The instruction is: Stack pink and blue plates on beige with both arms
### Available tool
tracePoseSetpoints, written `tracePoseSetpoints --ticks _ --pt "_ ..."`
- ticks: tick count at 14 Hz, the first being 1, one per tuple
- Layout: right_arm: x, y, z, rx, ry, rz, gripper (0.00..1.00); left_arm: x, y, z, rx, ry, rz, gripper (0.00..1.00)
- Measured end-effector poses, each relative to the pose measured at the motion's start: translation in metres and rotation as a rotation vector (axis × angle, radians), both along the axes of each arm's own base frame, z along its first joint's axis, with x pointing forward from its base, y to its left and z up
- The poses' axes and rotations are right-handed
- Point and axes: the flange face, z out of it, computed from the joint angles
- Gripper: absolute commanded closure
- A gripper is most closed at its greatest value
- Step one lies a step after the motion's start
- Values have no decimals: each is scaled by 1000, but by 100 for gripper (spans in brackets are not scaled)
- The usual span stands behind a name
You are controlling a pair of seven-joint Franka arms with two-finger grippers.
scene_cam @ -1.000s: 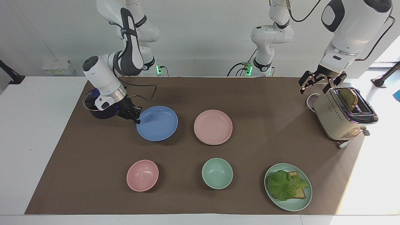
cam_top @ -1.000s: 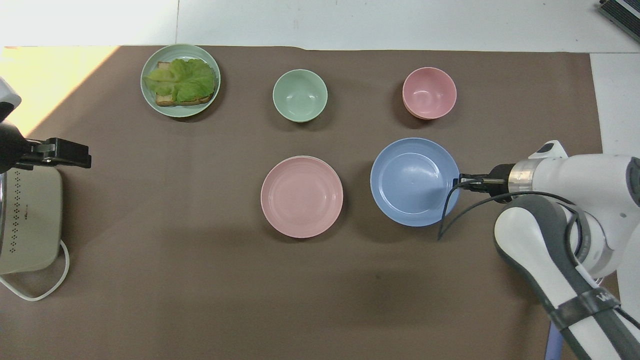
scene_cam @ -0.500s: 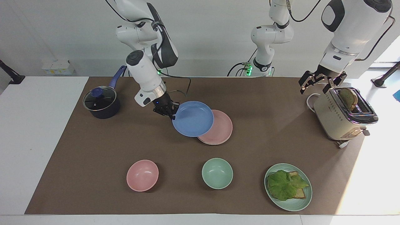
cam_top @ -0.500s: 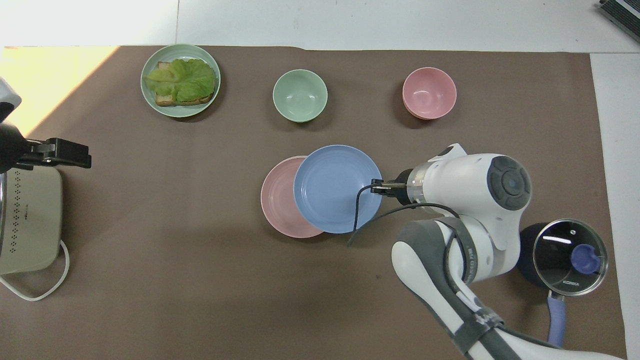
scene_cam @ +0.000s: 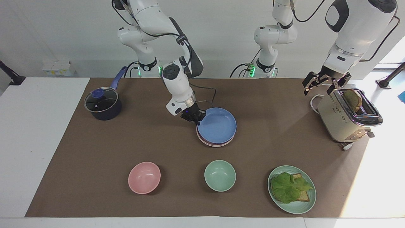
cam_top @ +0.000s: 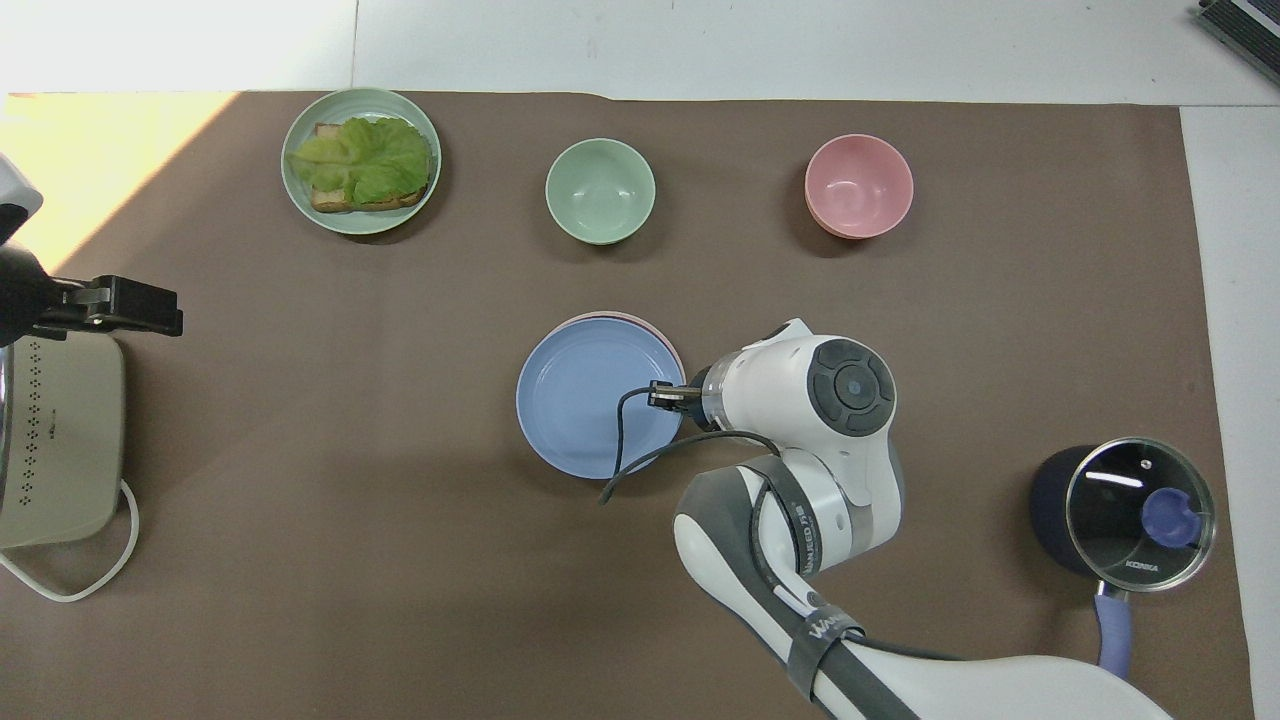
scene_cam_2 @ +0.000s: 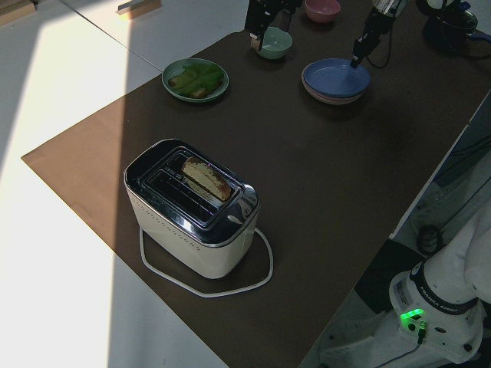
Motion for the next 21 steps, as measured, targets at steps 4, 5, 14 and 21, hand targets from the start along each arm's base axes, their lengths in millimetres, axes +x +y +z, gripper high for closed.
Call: tracePoseSetpoints --ticks 4,5,14,21 --pt "8 -12 8 -52 -26 32 0 0 0 0 0 0 0 0" --pt "11 -18 18 -70 -35 39 0 0 0 0 0 0 0 0" --pt "26 -237 187 -238 -107 -133 0 0 0 0 0 0 0 0" --pt "13 -302 299 -322 43 -84 0 0 0 0 0 0 0 0"
